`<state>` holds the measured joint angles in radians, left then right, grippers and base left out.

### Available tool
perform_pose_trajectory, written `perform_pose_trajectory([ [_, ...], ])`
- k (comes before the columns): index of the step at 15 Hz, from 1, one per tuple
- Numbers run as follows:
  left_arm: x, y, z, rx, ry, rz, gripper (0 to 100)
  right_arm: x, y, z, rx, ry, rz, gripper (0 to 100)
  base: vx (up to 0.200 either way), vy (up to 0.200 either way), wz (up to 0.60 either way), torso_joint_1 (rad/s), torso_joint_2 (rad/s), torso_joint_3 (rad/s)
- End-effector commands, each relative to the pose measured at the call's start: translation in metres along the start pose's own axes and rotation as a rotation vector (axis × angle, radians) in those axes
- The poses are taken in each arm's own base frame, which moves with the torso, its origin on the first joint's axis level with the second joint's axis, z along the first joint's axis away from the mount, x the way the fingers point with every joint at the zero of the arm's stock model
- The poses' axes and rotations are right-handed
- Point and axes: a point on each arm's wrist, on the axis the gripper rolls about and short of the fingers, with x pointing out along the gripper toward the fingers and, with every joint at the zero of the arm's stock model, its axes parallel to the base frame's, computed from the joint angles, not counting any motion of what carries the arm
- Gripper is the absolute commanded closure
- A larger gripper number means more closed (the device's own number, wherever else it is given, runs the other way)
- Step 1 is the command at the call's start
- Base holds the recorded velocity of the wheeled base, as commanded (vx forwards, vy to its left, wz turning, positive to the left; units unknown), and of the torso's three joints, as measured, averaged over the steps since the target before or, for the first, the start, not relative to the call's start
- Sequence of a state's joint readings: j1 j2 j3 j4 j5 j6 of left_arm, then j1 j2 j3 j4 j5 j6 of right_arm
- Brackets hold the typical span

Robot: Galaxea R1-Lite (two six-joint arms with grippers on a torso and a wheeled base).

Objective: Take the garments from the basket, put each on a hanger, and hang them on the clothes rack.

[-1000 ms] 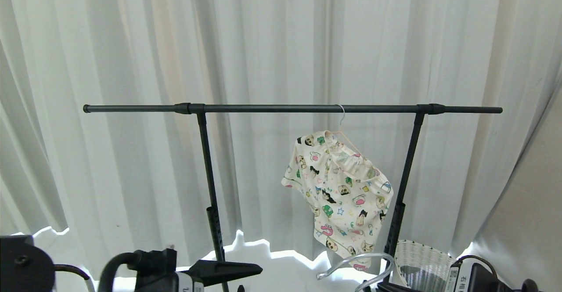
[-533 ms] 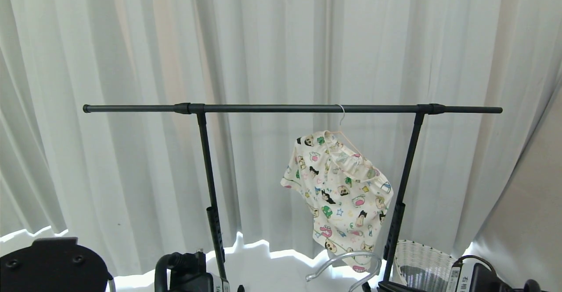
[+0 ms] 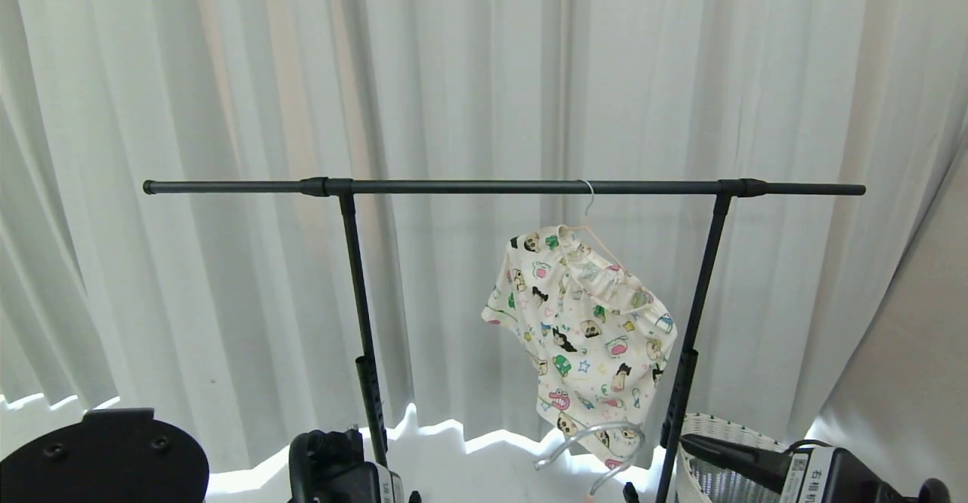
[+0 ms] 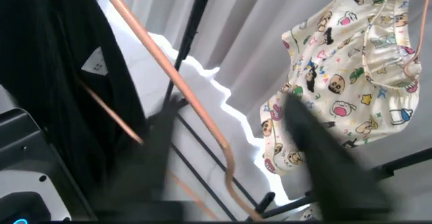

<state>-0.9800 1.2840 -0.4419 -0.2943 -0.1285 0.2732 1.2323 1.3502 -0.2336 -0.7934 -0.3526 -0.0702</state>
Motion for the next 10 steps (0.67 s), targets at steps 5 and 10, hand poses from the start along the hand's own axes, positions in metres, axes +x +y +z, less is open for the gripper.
perform_pose_trajectory([
  [5, -0.001, 0.011, -0.010, -0.032, 0.081, 0.214, 100, -0.005, -0.006, -0.003, 0.007, 0.001, -0.052, 0, 0.000, 0.000, 0.00, 0.000, 0.00, 0.000],
  [10, -0.014, 0.047, 0.023, -0.135, -0.037, 0.395, 100, -0.002, -0.005, -0.005, 0.008, 0.022, -0.038, 0, 0.000, 0.000, 0.00, 0.000, 0.00, 0.000],
])
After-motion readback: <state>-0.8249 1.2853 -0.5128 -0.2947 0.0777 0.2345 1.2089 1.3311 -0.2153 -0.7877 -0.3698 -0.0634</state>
